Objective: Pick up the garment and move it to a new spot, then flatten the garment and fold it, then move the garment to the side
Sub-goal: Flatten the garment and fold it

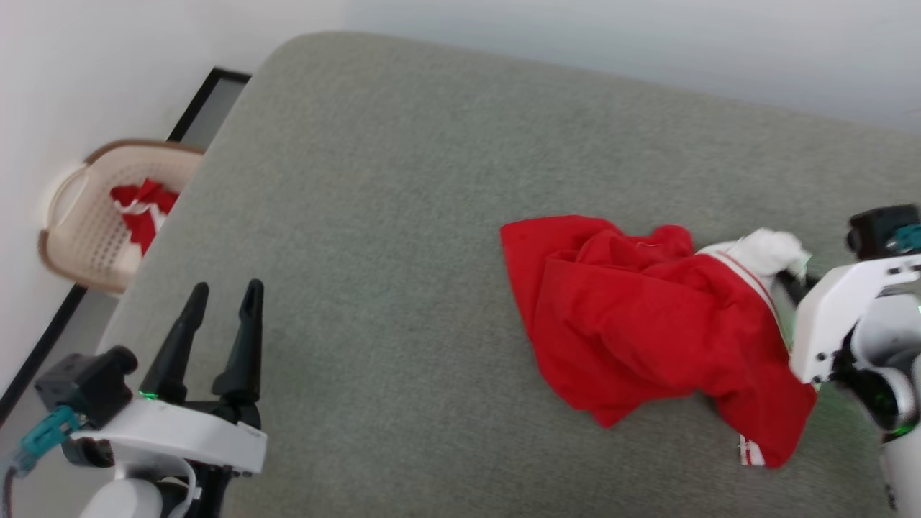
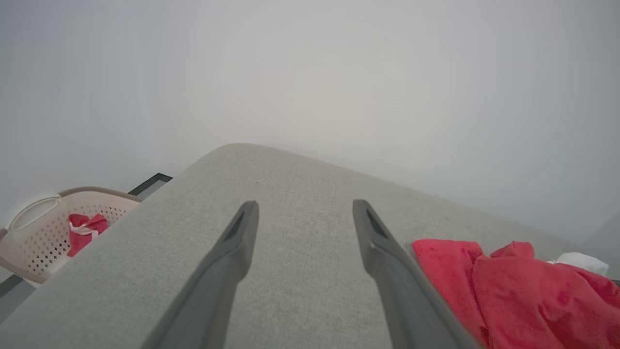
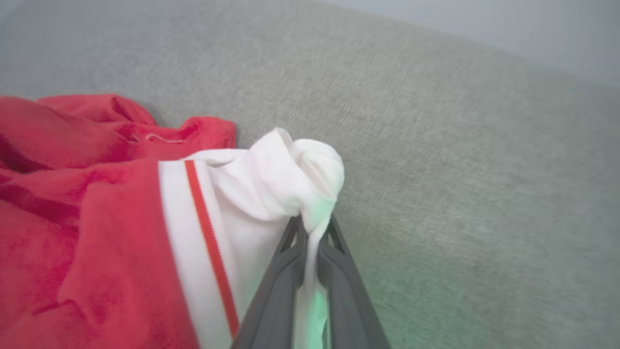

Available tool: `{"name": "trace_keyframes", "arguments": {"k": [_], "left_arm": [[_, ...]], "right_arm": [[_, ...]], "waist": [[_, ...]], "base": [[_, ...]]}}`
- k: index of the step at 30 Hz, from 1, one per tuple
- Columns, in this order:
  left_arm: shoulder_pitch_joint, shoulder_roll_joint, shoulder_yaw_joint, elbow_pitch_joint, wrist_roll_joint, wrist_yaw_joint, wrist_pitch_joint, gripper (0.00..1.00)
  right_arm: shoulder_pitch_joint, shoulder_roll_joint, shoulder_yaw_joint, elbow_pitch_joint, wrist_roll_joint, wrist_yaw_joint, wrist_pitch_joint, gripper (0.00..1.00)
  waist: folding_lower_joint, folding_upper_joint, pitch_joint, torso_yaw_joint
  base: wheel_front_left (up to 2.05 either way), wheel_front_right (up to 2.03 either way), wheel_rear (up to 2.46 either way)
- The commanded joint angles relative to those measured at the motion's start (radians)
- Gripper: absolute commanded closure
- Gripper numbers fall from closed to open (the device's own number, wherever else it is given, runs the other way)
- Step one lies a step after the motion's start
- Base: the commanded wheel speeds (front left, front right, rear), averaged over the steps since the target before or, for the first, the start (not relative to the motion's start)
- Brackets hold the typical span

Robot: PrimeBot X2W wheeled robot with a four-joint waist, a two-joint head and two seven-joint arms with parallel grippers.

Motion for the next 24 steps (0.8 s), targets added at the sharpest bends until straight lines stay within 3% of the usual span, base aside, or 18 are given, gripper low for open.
{"name": "trace_keyframes", "arguments": {"k": [1, 12, 23, 24], "left_arm": [[0.012, 0.006, 0.007, -0.006, -0.008, 0.006, 0.000, 0.00], [0.066, 0.032, 0.026, -0.037, -0.017, 0.034, 0.019, 0.00], [0.063, 0.040, 0.013, -0.050, -0.019, 0.041, 0.044, 0.00], [0.060, 0.038, 0.010, -0.050, -0.018, 0.041, 0.046, 0.00]], "right_arm": [[0.007, -0.012, -0.013, -0.023, 0.000, -0.001, -0.001, 1.00], [0.124, -0.065, -0.173, -0.139, -0.015, -0.001, 0.060, 1.00], [0.241, -0.023, -0.303, -0.054, -0.043, -0.001, 0.043, 1.00], [0.239, -0.023, -0.305, -0.038, -0.043, -0.001, 0.038, 0.82]], "waist": [[0.0000, -0.0001, -0.040, -0.041], [0.0000, -0.0001, -0.111, -0.143], [0.0000, -0.0001, -0.129, -0.181], [0.0000, -0.0001, -0.129, -0.182]], "base": [[0.00, 0.00, 0.00], [0.00, 0.00, 0.00], [0.00, 0.00, 0.00], [0.00, 0.00, 0.00]]}}
